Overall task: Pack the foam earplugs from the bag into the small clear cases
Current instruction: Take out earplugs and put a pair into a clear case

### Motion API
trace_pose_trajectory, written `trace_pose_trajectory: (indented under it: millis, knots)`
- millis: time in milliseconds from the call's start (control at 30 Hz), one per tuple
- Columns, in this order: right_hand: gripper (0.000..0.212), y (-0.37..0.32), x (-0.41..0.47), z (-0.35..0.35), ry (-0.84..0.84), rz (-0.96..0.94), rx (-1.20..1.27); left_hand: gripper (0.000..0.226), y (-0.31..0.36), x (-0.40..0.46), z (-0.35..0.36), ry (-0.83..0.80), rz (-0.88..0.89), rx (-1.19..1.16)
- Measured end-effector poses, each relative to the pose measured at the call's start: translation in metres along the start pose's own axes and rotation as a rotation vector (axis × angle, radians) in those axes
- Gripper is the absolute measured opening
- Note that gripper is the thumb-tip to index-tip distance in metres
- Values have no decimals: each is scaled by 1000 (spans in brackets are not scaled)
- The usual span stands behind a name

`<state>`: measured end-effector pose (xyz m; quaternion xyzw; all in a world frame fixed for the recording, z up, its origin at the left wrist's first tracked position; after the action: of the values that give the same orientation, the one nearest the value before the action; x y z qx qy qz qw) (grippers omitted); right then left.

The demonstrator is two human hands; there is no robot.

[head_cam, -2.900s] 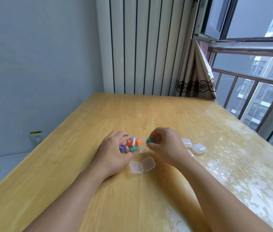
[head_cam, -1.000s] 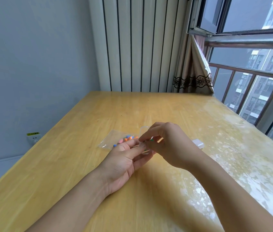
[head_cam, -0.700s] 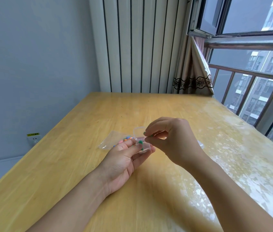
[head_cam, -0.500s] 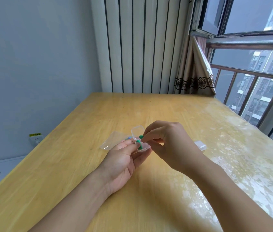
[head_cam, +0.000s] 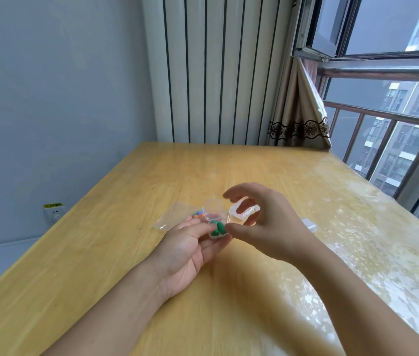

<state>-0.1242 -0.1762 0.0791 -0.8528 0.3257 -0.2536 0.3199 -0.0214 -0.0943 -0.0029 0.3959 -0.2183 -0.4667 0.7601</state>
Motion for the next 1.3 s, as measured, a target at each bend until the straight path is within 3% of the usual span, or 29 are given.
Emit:
trace_pose_trajectory:
  millis: [67, 200, 300, 667, 900, 1200, 1300]
  knots:
    - [50, 13, 4, 12, -133, 118, 108, 28, 0, -2, 1, -19, -18, 31]
    - [17, 28, 9, 25, -167, 188, 368, 30, 3, -4, 6, -64, -48, 57]
    - [8, 31, 9, 24, -145, 185, 433, 32, 5, -6, 11, -94, -78, 15]
    - [27, -3, -1, 11, -40, -131, -51, 33, 12, -9, 13, -113, -49, -1]
    - [36, -16, -11, 21, -124, -200, -118, 30, 12, -8, 7, -90, -55, 90]
    - [16, -13, -7, 16, -2, -230, -79, 49, 15, -6, 11, -161, -63, -3]
    - [25, -15, -7, 11, 83, -249, -74, 41, 18, -7, 15, -190, -25, 26]
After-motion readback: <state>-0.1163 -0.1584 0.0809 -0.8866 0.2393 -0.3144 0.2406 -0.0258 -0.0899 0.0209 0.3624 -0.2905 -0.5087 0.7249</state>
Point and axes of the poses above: each hand's wrist, its own x-axis towards the middle knuckle, its own z-axis out of the palm, y = z × x, the point moved 9 cm from there along x, towards the middle knuckle, and after that the axes turned 13 degrees about z, right-handed, at the moved point
